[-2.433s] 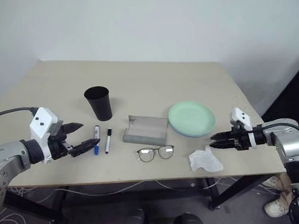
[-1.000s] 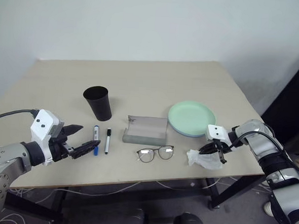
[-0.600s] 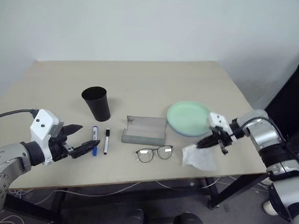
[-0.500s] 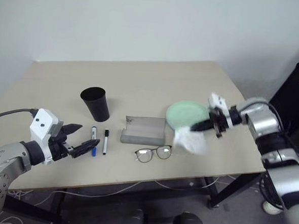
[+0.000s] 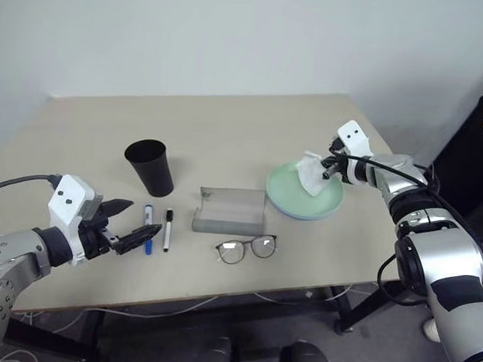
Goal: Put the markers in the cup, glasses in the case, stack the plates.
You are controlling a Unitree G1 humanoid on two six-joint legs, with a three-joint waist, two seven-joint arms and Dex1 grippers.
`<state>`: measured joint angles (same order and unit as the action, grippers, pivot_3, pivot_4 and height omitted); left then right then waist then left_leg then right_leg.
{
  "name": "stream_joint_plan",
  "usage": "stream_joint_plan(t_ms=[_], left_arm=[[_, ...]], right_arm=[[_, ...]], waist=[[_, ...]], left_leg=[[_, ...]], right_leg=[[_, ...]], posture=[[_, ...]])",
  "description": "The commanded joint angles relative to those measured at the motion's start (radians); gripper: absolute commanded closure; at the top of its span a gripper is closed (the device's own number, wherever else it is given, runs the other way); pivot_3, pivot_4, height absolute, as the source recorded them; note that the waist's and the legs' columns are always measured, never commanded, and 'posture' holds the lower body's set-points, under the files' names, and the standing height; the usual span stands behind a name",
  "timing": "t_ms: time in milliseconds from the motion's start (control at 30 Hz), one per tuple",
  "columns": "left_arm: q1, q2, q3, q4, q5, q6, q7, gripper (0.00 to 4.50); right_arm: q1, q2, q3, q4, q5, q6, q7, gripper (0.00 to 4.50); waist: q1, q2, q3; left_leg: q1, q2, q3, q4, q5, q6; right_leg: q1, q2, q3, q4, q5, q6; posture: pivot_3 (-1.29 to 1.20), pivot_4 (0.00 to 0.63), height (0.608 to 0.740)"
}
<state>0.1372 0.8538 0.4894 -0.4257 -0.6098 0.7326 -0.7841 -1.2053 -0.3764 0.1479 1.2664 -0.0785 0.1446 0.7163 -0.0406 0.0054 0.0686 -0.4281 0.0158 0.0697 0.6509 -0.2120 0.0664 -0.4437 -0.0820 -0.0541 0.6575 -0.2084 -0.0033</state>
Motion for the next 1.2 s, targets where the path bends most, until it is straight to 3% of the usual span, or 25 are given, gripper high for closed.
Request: stream_joint_plan(t_ms=[33,267,367,567,800,1000,1200], left_arm=[[-0.019,0.007,0.022,-0.026,-0.014,-0.004,0.005,0.00],[-0.041,0.002,-0.049,-0.017,0.050,-0.046,0.033,0.00],[-0.059,-0.002,-0.097,-0.006,0.081,-0.074,0.039,0.00],[-0.141,-0.027,-0.229,0.022,0.113,-0.116,0.018,0.00],[-0.330,-0.084,-0.456,0.144,0.096,-0.093,-0.117,0.00],[-0.502,-0.141,-0.588,0.328,0.142,-0.112,-0.214,0.00],[-0.604,-0.168,-0.675,0.460,0.211,-0.165,-0.301,0.00]], right_arm=[[-0.019,0.001,-0.016,-0.008,-0.009,0.001,0.006,3.82],[-0.054,-0.020,-0.022,-0.035,0.000,-0.015,0.159,1.41],[-0.079,-0.035,-0.041,-0.065,0.027,-0.025,0.271,1.41],[-0.045,-0.083,-0.052,-0.240,0.108,-0.024,0.641,1.41],[0.073,-0.120,-0.033,-0.507,0.185,0.107,0.851,1.41],[0.195,-0.200,0.043,-0.768,0.307,0.246,0.898,1.41],[0.268,-0.257,0.073,-0.872,0.325,0.269,0.898,1.41]], waist=[[-0.009,0.000,0.000],[-0.010,0.000,0.000],[-0.009,0.000,0.000],[-0.007,0.000,0.000],[-0.006,-0.001,-0.001],[-0.005,-0.001,-0.001],[-0.006,-0.001,-0.001]], left_leg=[[0.000,0.001,0.000,0.000,0.000,0.000],[0.002,0.001,0.003,0.002,0.004,0.002],[0.002,0.001,0.003,0.003,0.006,0.003],[0.002,0.001,0.003,0.006,0.006,0.003],[0.000,0.002,0.004,0.007,0.006,0.003],[-0.001,0.002,0.004,0.010,0.006,0.004],[0.000,0.002,0.004,0.010,0.006,0.004]], right_leg=[[0.000,0.000,0.000,0.000,0.000,0.000],[0.001,0.002,0.006,0.000,0.003,0.008],[0.001,0.002,0.006,-0.001,0.006,0.008],[0.001,0.001,0.006,-0.001,0.009,0.008],[0.001,0.001,0.006,-0.001,0.010,0.008],[0.001,0.001,0.005,0.000,0.010,0.008],[0.000,0.000,0.005,0.000,0.010,0.008]], posture=[[0.00,0.000,0.739],[0.00,0.000,0.739],[0.00,0.000,0.739],[0.00,0.000,0.739],[0.00,0.000,0.739],[0.00,0.000,0.739],[0.00,0.000,0.739]])
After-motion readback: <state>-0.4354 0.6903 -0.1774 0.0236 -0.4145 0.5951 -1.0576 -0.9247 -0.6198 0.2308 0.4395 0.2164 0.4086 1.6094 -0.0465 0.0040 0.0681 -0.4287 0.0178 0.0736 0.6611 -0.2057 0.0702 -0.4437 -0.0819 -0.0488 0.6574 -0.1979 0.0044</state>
